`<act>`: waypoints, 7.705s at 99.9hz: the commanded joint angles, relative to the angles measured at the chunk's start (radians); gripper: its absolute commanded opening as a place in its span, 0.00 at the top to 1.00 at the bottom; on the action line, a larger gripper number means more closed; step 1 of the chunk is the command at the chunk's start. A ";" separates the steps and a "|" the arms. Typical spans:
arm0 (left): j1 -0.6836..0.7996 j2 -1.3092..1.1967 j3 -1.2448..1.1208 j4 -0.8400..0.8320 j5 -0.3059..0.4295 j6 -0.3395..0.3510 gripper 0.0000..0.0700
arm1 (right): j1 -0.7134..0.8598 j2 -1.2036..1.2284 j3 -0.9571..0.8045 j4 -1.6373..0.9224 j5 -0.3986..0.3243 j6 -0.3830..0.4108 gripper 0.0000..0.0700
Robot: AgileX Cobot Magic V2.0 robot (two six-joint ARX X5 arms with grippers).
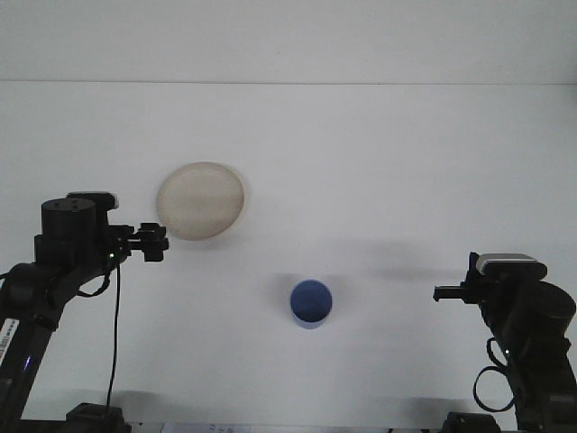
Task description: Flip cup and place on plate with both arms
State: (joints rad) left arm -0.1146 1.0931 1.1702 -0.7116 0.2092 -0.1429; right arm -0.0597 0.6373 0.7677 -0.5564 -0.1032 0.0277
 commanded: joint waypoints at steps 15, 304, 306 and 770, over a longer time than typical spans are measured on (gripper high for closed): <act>-0.133 0.070 0.016 0.010 0.128 -0.012 0.29 | 0.002 0.006 0.005 0.010 -0.002 0.010 1.00; -0.045 0.824 0.583 0.027 -0.228 0.096 0.33 | 0.002 0.006 0.005 0.009 -0.005 0.011 1.00; -0.044 0.821 0.588 0.024 -0.228 0.092 0.33 | 0.002 0.006 0.005 0.009 -0.005 0.011 1.00; 0.077 -1.090 -1.156 0.818 -0.291 0.022 0.98 | 0.002 0.005 0.006 0.063 -0.002 0.010 1.00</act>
State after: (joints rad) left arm -0.0395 0.0048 0.0334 0.0963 -0.0792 -0.1188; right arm -0.0597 0.6373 0.7677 -0.5060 -0.1047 0.0303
